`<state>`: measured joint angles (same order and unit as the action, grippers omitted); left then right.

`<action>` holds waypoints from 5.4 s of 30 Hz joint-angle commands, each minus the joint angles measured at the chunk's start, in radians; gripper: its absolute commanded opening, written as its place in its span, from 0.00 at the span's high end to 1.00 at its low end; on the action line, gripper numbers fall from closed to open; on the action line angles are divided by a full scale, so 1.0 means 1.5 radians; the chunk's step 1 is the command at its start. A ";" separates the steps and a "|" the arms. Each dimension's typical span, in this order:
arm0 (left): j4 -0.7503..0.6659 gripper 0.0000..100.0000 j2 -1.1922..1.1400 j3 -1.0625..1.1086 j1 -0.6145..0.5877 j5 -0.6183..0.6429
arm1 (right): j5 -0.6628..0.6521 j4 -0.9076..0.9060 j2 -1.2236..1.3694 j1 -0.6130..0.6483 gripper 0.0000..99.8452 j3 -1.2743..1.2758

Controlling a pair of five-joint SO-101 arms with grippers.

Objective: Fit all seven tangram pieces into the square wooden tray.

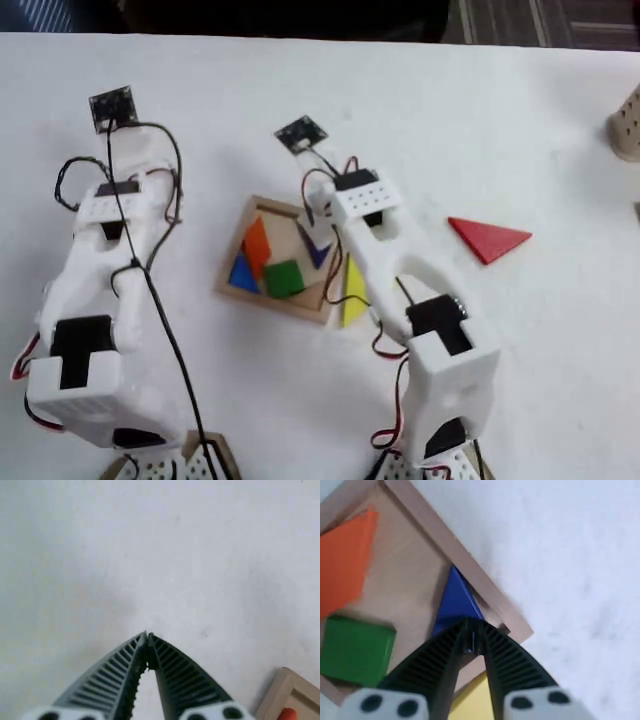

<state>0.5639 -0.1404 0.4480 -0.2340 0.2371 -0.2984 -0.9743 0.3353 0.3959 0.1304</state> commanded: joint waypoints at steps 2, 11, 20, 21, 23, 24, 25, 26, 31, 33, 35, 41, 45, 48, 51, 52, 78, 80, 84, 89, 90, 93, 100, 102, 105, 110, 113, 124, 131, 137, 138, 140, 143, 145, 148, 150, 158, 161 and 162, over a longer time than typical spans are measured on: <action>-0.017 0.98 0.006 -0.032 0.004 0.001 | -0.002 -0.018 -0.079 0.021 0.98 -0.007; -0.017 0.98 0.006 -0.032 0.005 0.001 | -0.002 0.048 -0.130 0.068 0.98 0.075; -0.017 0.98 0.006 -0.031 0.004 0.001 | -0.008 0.060 -0.080 0.026 0.98 0.085; -0.017 0.98 0.006 -0.031 0.004 0.001 | -0.008 0.052 -0.079 0.021 0.98 0.078; -0.017 0.98 0.006 -0.031 0.004 0.001 | -0.008 0.033 -0.079 0.011 0.98 0.062; -0.017 0.98 0.006 -0.031 0.004 0.001 | -0.008 0.025 -0.077 0.005 0.98 0.055; -0.017 0.98 0.006 -0.031 0.004 0.001 | -0.008 0.019 -0.075 -0.001 0.98 0.049; -0.017 0.98 0.006 -0.031 0.004 0.001 | -0.008 0.015 -0.074 -0.007 0.98 0.044; -0.017 0.98 0.006 -0.031 0.004 0.001 | -0.008 0.011 -0.080 -0.024 0.98 0.041; -0.017 0.98 0.006 -0.031 0.004 0.001 | -0.005 0.011 -0.093 -0.021 0.98 0.040; -0.017 0.98 0.006 -0.031 0.004 0.001 | -0.003 0.011 -0.112 -0.009 0.98 0.045; -0.017 0.98 0.006 -0.031 0.005 0.001 | -0.002 0.006 -0.143 0.049 0.98 0.078; -0.017 0.98 0.006 -0.031 0.005 0.001 | -0.004 0.042 -0.142 0.057 0.98 0.107; -0.017 0.98 0.006 -0.031 0.005 0.001 | -0.008 0.088 -0.142 0.055 0.98 0.147; -0.017 0.98 0.005 -0.031 0.005 0.001 | -0.008 0.092 -0.130 0.044 0.98 0.157; -0.017 0.98 0.005 -0.031 0.005 0.001 | -0.008 0.087 -0.125 0.040 0.98 0.154; -0.018 0.98 0.005 -0.032 0.005 0.001 | -0.002 -0.061 -0.104 0.078 0.98 -0.049; -0.018 0.98 0.005 -0.033 0.005 0.001 | -0.002 -0.011 -0.098 0.112 0.98 -0.038; -0.018 0.98 0.005 -0.033 0.005 0.000 | -0.009 0.109 -0.064 0.146 0.98 -0.013; -0.036 0.98 0.005 -0.031 0.005 0.000 | -0.047 0.148 -0.036 0.150 0.98 -0.012; -0.037 0.98 0.005 -0.031 0.005 0.000 | -0.062 0.148 -0.037 0.157 0.98 -0.010; -0.037 0.98 0.005 -0.031 0.005 0.000 | -0.083 0.149 -0.029 0.169 0.98 -0.008; -0.037 0.98 0.005 -0.031 0.005 0.000 | -0.108 0.172 -0.011 0.178 0.98 -0.012; -0.037 0.98 0.005 -0.031 0.004 0.000 | -0.113 0.172 0.008 0.175 0.98 -0.015; -0.037 0.98 0.005 -0.030 0.002 0.000 | -0.113 0.171 0.035 0.167 0.98 -0.017; -0.036 0.98 0.004 -0.030 0.002 0.000 | -0.113 0.131 0.028 0.117 0.98 -0.014; -0.035 0.98 0.004 -0.030 0.002 0.000 | -0.113 0.115 0.018 0.071 0.98 -0.014; -0.033 0.98 0.005 -0.030 0.002 0.000 | -0.101 0.058 -0.081 0.026 0.98 -0.013; -0.033 0.98 0.005 -0.030 0.002 0.000 | -0.056 0.058 -0.088 0.052 0.98 0.035; -0.033 0.98 0.005 -0.030 0.002 0.000 | -0.056 0.056 -0.091 0.119 0.98 0.078; -0.033 0.98 0.005 -0.030 0.002 0.000 | -0.056 0.056 -0.092 0.120 0.98 0.081; -0.033 0.98 0.005 -0.030 0.002 0.000 | -0.056 0.055 -0.093 0.119 0.98 0.081; -0.033 0.98 0.005 -0.030 0.002 0.000 | -0.056 0.057 -0.088 0.120 0.98 0.081; -0.033 0.98 0.005 -0.030 0.002 0.000 | -0.054 0.055 -0.087 0.123 0.98 0.081; -0.033 0.98 0.005 -0.030 0.002 0.000 | -0.050 0.055 -0.086 0.135 0.98 0.082; -0.033 0.98 0.005 -0.030 0.002 0.000 | -0.049 0.055 -0.086 0.150 0.98 0.084; -0.033 0.98 0.005 -0.031 0.002 0.000 | 0.023 0.085 -0.093 0.217 0.98 0.094; -0.033 0.98 0.005 -0.031 0.002 0.000 | 0.025 0.129 -0.100 0.220 0.98 0.081; -0.033 0.98 0.005 -0.031 0.002 0.000 | 0.021 0.130 -0.105 0.217 0.98 0.070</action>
<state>0.5363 -0.1404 0.4480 -0.2340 0.2371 -0.2708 -0.8147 0.2539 0.7211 0.2808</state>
